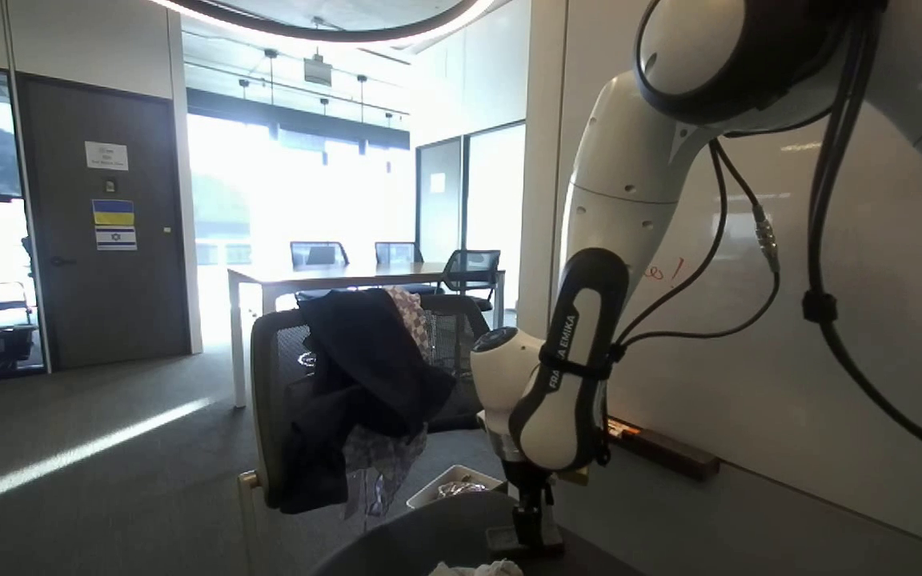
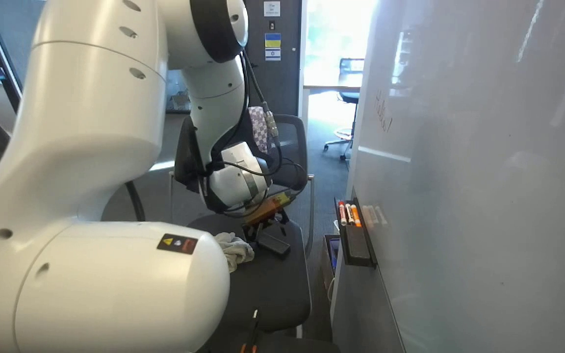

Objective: Use the duster to wipe the white board

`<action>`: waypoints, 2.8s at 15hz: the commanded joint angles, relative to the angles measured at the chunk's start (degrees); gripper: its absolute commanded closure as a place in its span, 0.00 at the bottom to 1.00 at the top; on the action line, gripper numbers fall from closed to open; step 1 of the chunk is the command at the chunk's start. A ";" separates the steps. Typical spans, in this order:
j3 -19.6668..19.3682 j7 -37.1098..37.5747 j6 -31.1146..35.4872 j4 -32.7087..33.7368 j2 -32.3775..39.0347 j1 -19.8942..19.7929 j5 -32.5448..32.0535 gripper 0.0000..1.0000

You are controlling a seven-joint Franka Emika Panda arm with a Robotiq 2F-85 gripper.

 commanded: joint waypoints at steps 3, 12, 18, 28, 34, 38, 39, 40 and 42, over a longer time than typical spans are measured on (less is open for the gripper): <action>-4.35 0.76 13.29 5.95 8.59 1.56 -14.16 0.00; -9.04 -1.74 29.26 12.39 18.78 2.23 -19.65 0.25; -10.92 -0.94 28.94 9.59 15.84 3.79 -18.75 0.64; -2.79 -5.69 23.00 3.50 9.02 -3.48 -18.61 0.32; 5.60 -11.01 20.49 0.21 4.70 -12.37 -15.76 0.00; 5.38 -9.84 14.84 2.99 5.51 -12.12 -16.44 0.00; 6.15 -10.50 13.77 3.26 5.69 -12.69 -16.20 0.00; 7.12 -12.11 12.60 3.09 5.42 -13.05 -14.82 0.00; 8.17 -13.30 11.05 3.06 5.10 -13.32 -13.81 0.00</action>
